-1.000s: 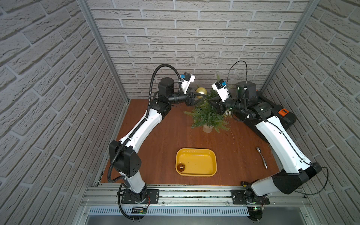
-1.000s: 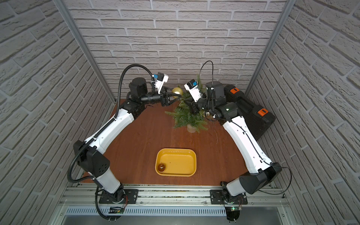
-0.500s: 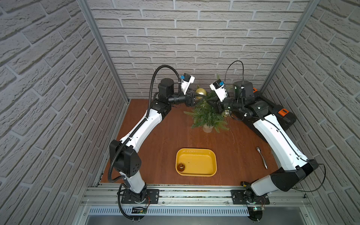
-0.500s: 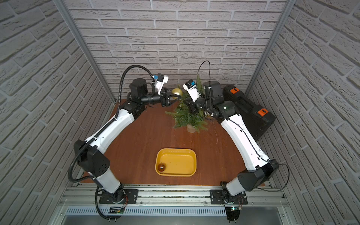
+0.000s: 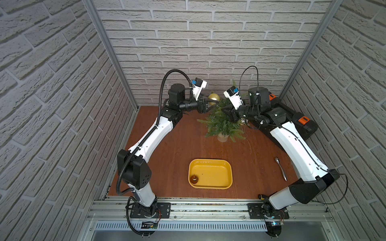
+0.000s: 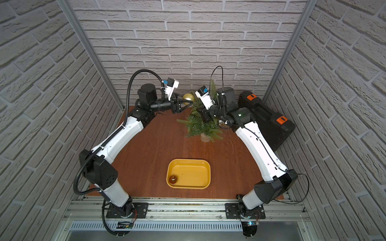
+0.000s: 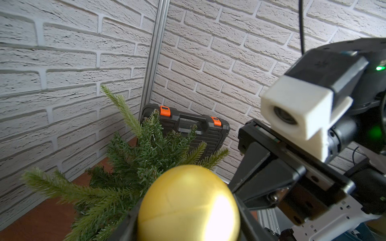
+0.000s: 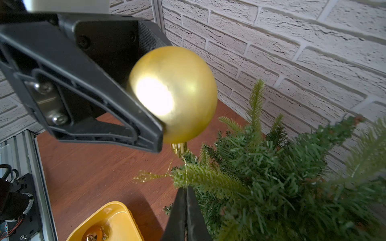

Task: Decorate the small christmas tree with ornaments
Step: Hang an ornament on the christmas tree.

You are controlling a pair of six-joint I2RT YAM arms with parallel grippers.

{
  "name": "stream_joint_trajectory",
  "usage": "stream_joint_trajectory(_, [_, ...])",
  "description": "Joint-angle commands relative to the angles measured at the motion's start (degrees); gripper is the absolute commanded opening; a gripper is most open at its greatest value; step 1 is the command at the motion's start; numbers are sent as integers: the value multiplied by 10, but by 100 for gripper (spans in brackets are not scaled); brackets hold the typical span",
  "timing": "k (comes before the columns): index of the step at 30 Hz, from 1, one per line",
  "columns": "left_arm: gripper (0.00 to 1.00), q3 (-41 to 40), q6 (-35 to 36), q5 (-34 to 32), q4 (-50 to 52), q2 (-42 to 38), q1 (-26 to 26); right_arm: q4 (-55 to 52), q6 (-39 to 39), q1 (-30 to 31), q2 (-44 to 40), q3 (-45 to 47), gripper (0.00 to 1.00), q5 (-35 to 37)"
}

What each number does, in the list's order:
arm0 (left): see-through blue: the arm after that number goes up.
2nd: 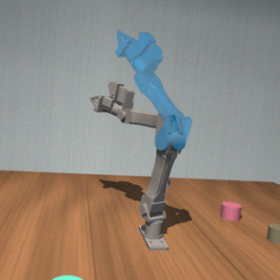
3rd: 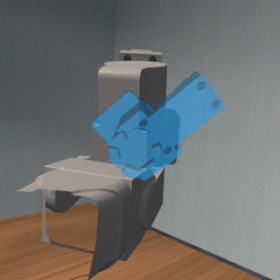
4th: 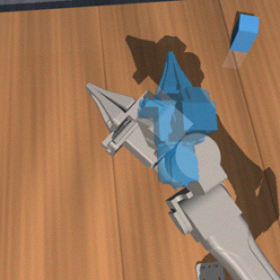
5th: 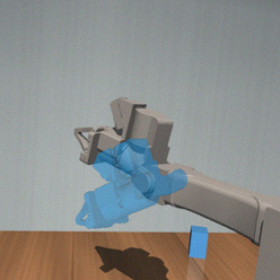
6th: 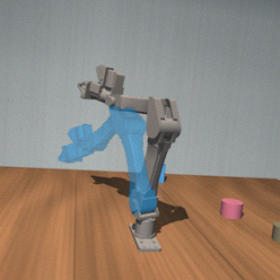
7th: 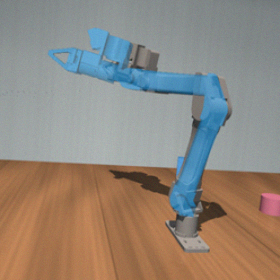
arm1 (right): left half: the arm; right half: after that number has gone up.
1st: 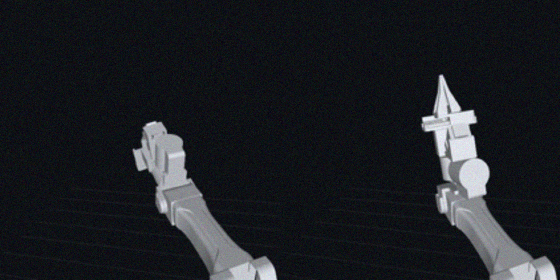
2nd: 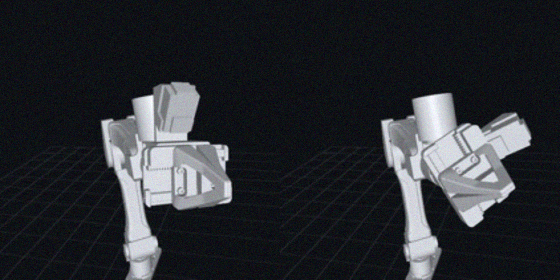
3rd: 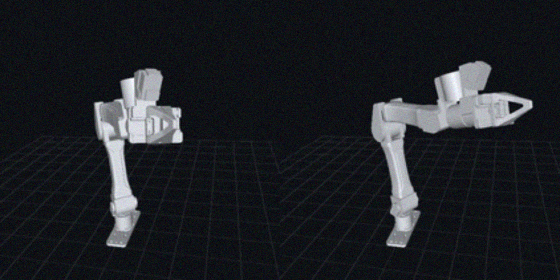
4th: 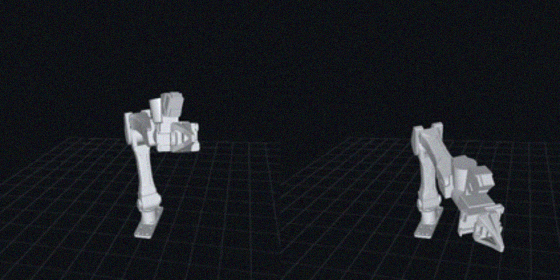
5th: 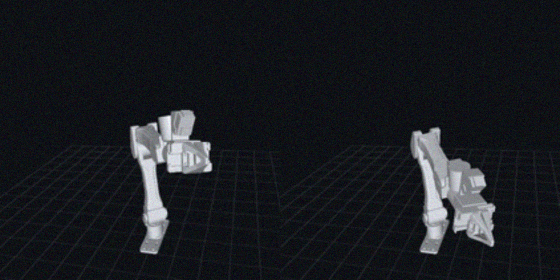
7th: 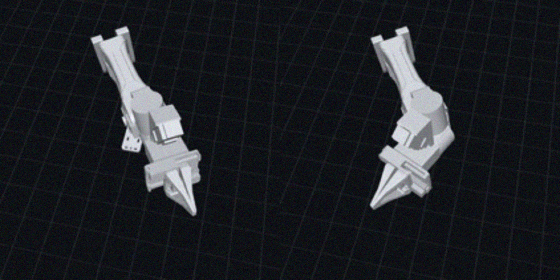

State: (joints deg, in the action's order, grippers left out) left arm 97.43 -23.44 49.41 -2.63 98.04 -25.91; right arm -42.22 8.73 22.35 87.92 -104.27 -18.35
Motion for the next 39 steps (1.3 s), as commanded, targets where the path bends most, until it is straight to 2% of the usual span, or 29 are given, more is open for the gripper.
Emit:
stream_joint_trajectory(1, [33, -6, -12, 16, -49, 11, 4, 10, 9, 4, -10, -13, 6, 9])
stream_joint_trajectory(39, [33, -60, -27, 17, -92, -17, 4, -16, 19, 11, -20, -15, 6, -24])
